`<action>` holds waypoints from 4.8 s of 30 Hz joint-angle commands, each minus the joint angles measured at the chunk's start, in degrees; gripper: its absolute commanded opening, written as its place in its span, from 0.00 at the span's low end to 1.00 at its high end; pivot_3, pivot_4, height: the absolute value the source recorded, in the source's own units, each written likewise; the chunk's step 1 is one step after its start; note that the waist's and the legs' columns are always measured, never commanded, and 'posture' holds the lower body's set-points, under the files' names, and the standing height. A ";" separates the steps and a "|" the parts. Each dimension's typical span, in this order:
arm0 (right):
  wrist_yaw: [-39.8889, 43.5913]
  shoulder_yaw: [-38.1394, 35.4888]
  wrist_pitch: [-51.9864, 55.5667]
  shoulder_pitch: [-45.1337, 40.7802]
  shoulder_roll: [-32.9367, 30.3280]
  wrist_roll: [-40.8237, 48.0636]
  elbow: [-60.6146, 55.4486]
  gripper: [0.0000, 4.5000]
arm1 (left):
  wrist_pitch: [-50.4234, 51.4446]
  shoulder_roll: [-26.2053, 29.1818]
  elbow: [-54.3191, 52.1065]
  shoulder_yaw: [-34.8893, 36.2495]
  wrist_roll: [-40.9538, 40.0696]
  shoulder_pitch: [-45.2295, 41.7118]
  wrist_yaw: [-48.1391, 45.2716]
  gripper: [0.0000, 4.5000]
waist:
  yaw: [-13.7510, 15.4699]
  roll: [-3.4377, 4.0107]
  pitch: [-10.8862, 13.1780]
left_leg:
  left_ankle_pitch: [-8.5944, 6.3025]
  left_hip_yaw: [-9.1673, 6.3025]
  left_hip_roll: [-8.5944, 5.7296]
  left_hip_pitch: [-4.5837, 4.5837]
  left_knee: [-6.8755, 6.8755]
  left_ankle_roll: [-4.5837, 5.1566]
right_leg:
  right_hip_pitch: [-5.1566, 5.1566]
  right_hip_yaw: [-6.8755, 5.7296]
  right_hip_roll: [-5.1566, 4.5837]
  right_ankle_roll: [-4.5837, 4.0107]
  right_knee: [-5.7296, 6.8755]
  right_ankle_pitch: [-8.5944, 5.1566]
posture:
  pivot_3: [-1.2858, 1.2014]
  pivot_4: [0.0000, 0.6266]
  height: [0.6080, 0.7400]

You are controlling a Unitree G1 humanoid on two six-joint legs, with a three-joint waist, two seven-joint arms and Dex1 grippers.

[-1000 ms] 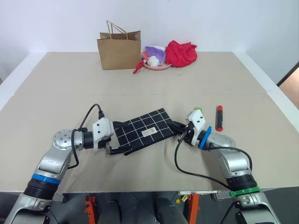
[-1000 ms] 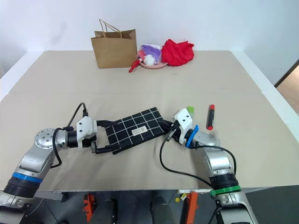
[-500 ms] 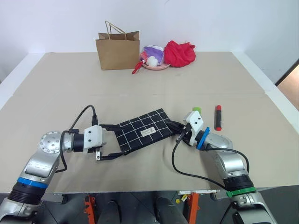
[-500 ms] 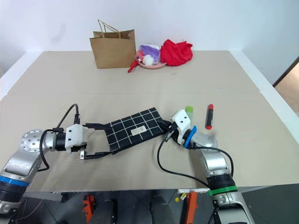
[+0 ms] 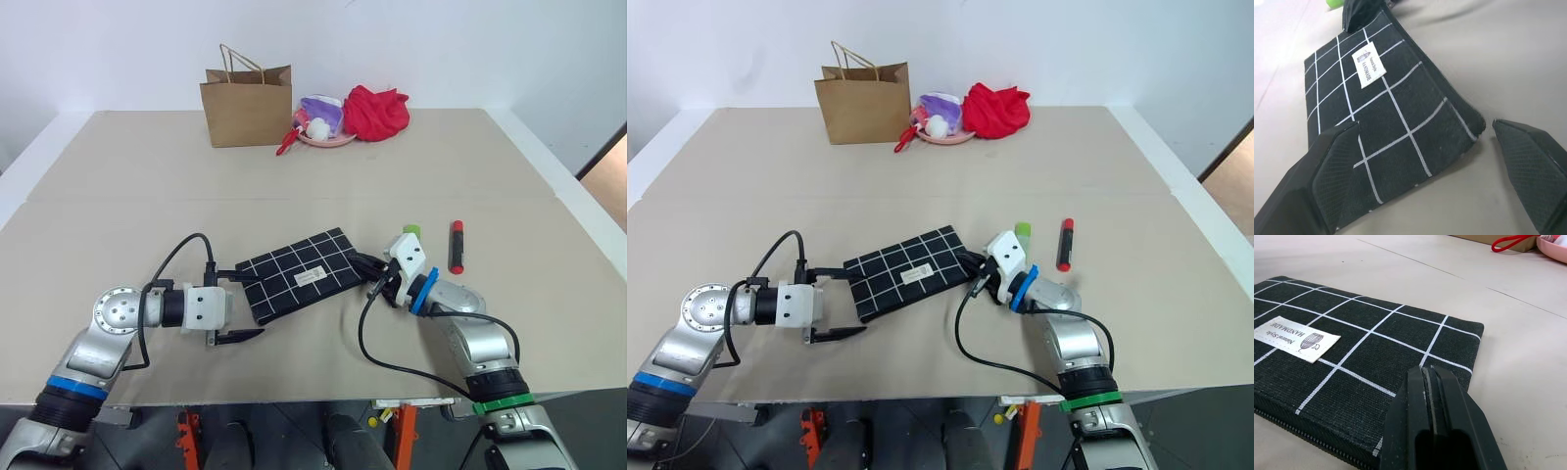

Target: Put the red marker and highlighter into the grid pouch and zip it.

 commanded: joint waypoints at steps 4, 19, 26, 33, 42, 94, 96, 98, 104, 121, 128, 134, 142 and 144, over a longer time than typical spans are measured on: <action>-0.21 -0.80 0.41 0.29 -0.43 -0.05 -1.00 0.00 | -7.65 -2.11 2.81 -1.33 3.65 -1.53 4.45 1.00 | 0.01 0.00 0.00 | 0.00 0.00 0.00 0.00 0.00 0.00 | 0.00 0.00 0.00 0.01 0.01 0.00 | 0.52 0.24 1.00; 0.14 -0.68 1.56 1.18 -0.90 0.09 -3.07 0.00 | -12.85 -5.15 12.68 -5.76 7.93 -8.40 7.23 0.37 | 0.10 0.00 0.00 | 0.01 -0.03 -0.01 0.00 0.00 0.01 | 0.05 0.00 0.01 0.05 0.01 -0.01 | 0.52 0.24 1.00; 0.53 -0.58 1.59 1.54 -1.03 0.07 -3.67 0.00 | -11.96 -4.41 13.60 -5.81 4.05 -9.00 4.38 0.00 | 0.05 0.01 0.00 | 0.01 -0.03 -0.01 0.01 -0.03 0.02 | 0.05 0.00 0.01 0.06 0.02 -0.03 | 0.52 0.24 1.00; -1.52 -6.72 6.35 -0.03 -0.16 7.96 -11.85 0.20 | 4.37 -5.13 8.80 -3.59 -7.92 -10.47 -1.41 0.00 | 0.05 0.06 0.04 | 0.01 -0.04 -0.01 -0.05 -0.04 0.02 | 0.00 -0.01 0.02 0.06 0.03 -0.04 | 0.52 0.24 1.00; -8.17 -19.75 16.04 4.83 -5.80 15.17 -22.33 0.99 | 20.50 -5.57 3.47 -0.52 -16.59 -12.75 -3.89 0.00 | 0.18 0.07 0.04 | -0.01 -0.15 -0.01 -0.14 -0.03 0.05 | -0.02 -0.11 0.01 0.08 0.03 -0.12 | 0.52 0.24 1.00; 9.26 -6.48 17.89 12.56 -10.73 19.24 -30.06 0.02 | 28.23 -8.57 -3.35 1.60 -16.90 -11.03 -2.50 0.00 | 0.15 0.13 0.08 | 0.00 -0.38 -0.01 -0.14 0.04 0.07 | 0.07 -0.35 0.02 0.00 0.06 -0.17 | 0.52 0.24 1.00; 9.00 -5.25 19.19 11.13 -10.56 19.14 -30.47 0.02 | 28.18 -8.69 -3.41 1.57 -16.80 -10.85 -2.56 0.00 | 0.16 0.13 0.08 | 0.00 -0.39 -0.01 -0.15 0.04 0.07 | 0.07 -0.36 0.02 0.00 0.06 -0.17 | 0.52 0.24 1.00; 9.00 -4.15 20.12 9.68 -10.32 19.02 -30.39 0.02 | 27.99 -8.81 -3.34 1.48 -16.61 -10.70 -2.60 0.00 | 0.20 0.13 0.08 | 0.00 -0.41 -0.02 -0.16 0.04 0.07 | 0.07 -0.39 0.01 0.00 0.06 -0.18 | 0.52 0.24 1.00; 8.79 -0.10 21.06 4.23 -8.20 17.95 -28.98 0.02 | 28.08 -9.47 -4.31 0.83 -16.25 -10.09 -2.36 0.00 | 0.13 0.13 0.08 | 0.00 -0.46 -0.01 -0.16 0.05 0.07 | 0.07 -0.42 0.02 -0.01 0.06 -0.17 | 0.52 0.24 1.00; 6.50 6.01 23.53 -2.31 -2.66 15.58 -28.44 0.02 | 26.86 -11.14 -3.46 0.09 -14.86 -10.66 -1.17 0.00 | 0.23 0.13 0.08 | 0.01 -0.66 -0.01 -0.22 0.04 0.07 | 0.07 -0.62 0.02 -0.03 0.06 -0.18 | 0.52 0.24 1.00; 11.23 -0.49 25.89 0.97 -8.08 23.78 -35.76 0.59 | 26.86 -10.69 -3.57 0.63 -14.72 -10.41 -1.53 0.00 | 0.41 0.13 0.08 | 0.01 -0.69 -0.02 -0.27 0.04 0.07 | 0.07 -0.65 0.01 -0.03 0.05 -0.22 | 0.52 0.24 1.00; 3.59 -14.73 28.42 -0.99 -11.06 27.26 -26.76 0.98 | 27.34 -10.17 -3.94 1.12 -15.10 -10.46 -1.62 0.00 | 0.57 0.13 0.08 | 0.01 -0.71 -0.02 -0.24 0.06 0.08 | 0.10 -0.67 0.01 -0.08 0.05 -0.19 | 0.52 0.24 1.00; -9.61 -14.49 21.79 -3.08 -11.34 11.76 -9.64 0.98 | 27.36 -8.86 -4.00 2.42 -16.17 -9.81 -1.90 0.00 | 0.28 0.14 0.09 | 0.05 -0.70 -0.02 -0.19 -0.04 0.13 | 0.07 -0.66 0.02 -0.15 0.05 -0.16 | 0.52 0.24 1.00; -14.12 -14.60 22.77 -2.78 -8.27 10.54 -9.64 0.98 | 27.17 -8.36 -3.83 2.73 -16.34 -9.73 -2.14 0.00 | 0.05 0.14 0.09 | 0.04 -0.70 -0.02 -0.20 -0.08 0.15 | 0.05 -0.67 0.03 -0.17 0.06 -0.18 | 0.52 0.24 1.00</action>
